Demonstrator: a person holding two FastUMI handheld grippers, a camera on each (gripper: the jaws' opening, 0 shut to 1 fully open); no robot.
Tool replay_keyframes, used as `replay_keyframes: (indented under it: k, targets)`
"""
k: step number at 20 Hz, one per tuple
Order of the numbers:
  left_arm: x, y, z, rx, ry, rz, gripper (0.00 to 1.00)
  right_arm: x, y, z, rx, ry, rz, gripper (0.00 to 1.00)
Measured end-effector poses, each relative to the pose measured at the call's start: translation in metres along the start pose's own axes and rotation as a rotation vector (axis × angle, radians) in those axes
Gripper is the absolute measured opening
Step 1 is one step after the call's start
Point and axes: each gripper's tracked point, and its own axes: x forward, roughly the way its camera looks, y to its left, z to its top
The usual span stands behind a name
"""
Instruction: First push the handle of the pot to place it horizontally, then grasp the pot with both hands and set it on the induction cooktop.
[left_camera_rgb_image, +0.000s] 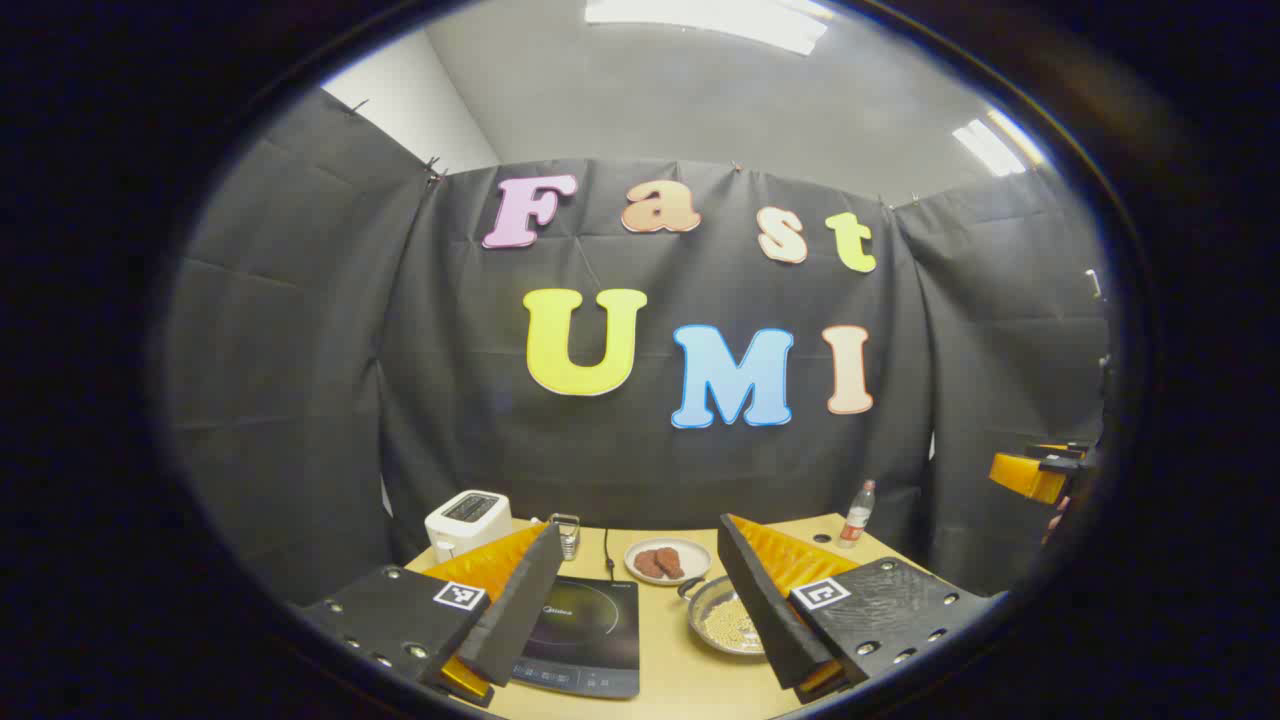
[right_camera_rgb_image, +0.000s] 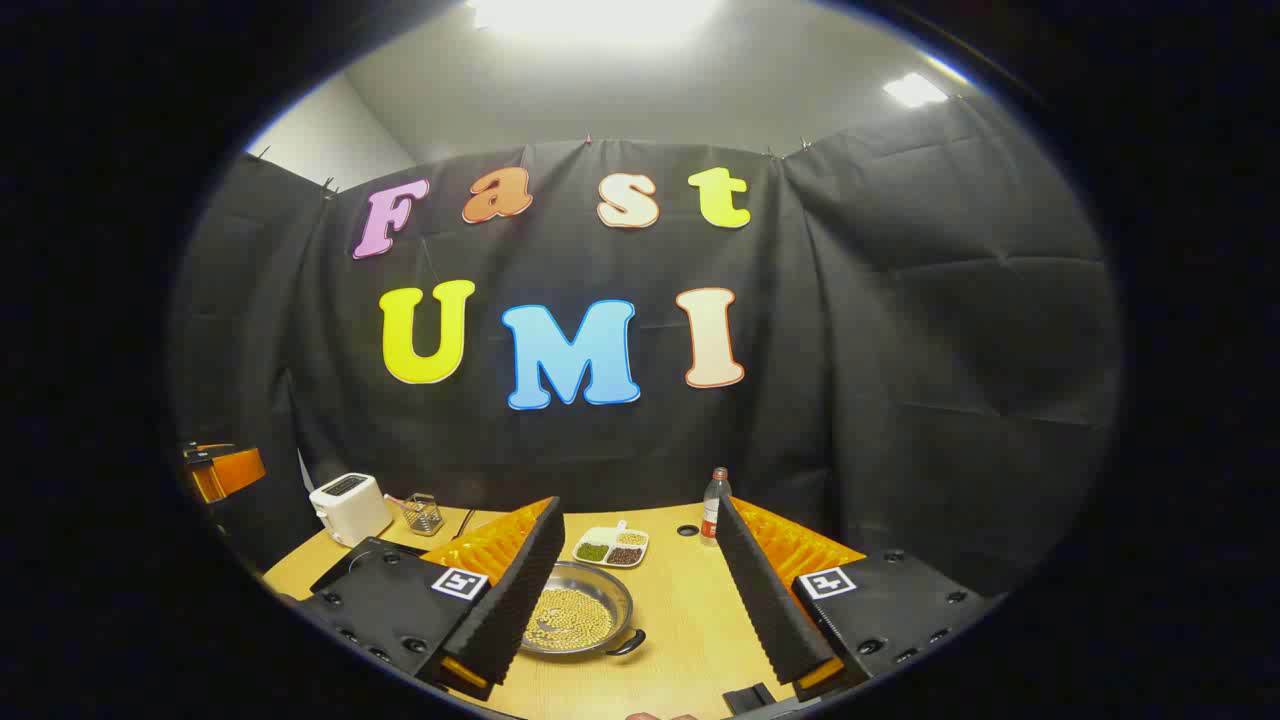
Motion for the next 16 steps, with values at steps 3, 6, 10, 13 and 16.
replay_keyframes:
  k: [3, 6, 10, 13, 16]
  targets:
    - [-0.003, 0.008, -0.008, -0.003, 0.013, 0.015, 0.95, -0.003, 0.005, -0.004, 0.0, 0.008, 0.003, 0.94]
    - [-0.005, 0.012, -0.01, -0.007, 0.016, 0.021, 0.95, -0.006, 0.01, -0.006, -0.003, 0.007, 0.01, 0.97]
    - [-0.006, 0.015, -0.013, -0.001, 0.02, 0.023, 0.95, -0.007, 0.019, -0.008, -0.014, 0.013, 0.031, 0.94]
    - [-0.005, 0.017, -0.018, 0.008, 0.021, 0.023, 0.94, -0.007, 0.027, -0.012, -0.02, 0.028, 0.05, 0.94]
    - [-0.005, 0.017, -0.025, 0.006, 0.03, 0.024, 0.94, -0.007, 0.033, -0.016, -0.028, 0.041, 0.067, 0.97]
